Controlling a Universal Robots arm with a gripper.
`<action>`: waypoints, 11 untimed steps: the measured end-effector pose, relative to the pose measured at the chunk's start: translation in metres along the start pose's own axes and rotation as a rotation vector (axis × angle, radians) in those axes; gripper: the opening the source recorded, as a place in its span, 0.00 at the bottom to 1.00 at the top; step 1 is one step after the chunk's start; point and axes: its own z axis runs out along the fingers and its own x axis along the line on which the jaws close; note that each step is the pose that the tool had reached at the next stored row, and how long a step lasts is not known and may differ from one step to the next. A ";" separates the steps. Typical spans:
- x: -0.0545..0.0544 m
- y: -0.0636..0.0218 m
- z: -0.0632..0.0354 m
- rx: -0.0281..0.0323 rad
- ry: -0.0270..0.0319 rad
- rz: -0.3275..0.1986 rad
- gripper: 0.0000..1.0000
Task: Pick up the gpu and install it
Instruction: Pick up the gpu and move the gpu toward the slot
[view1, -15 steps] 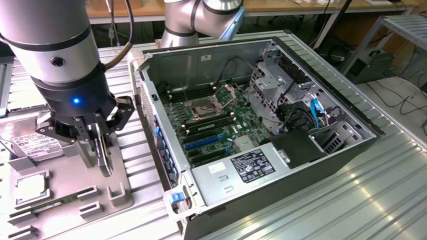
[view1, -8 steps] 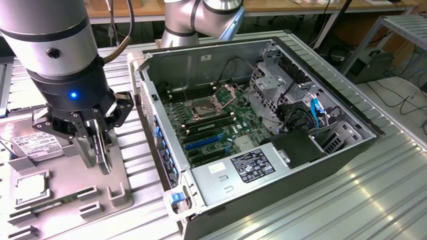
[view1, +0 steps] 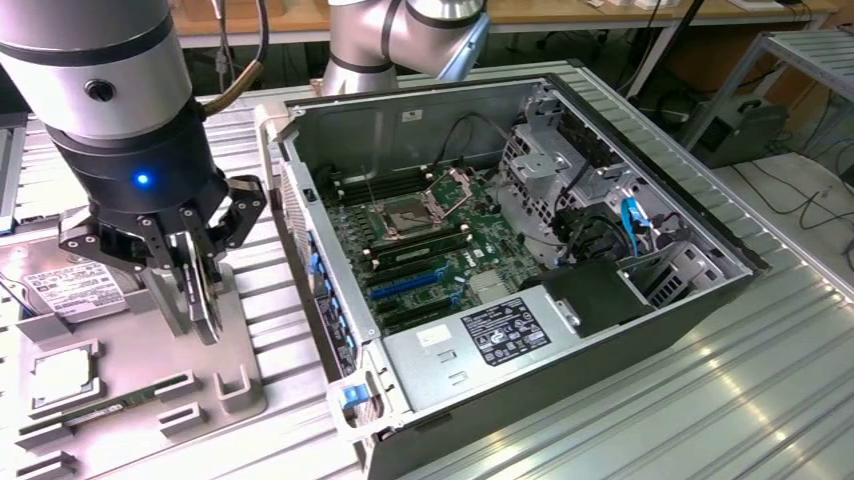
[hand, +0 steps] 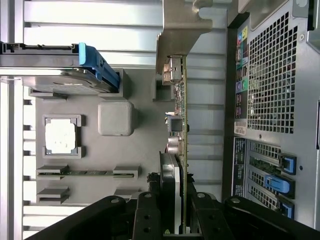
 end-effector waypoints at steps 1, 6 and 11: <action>0.000 0.0000 -0.0007 -0.0003 -0.0001 0.000 0.28; 0.000 0.0002 -0.0052 -0.0010 0.0000 0.000 0.28; 0.000 0.0004 -0.0106 -0.0013 -0.0001 0.000 0.28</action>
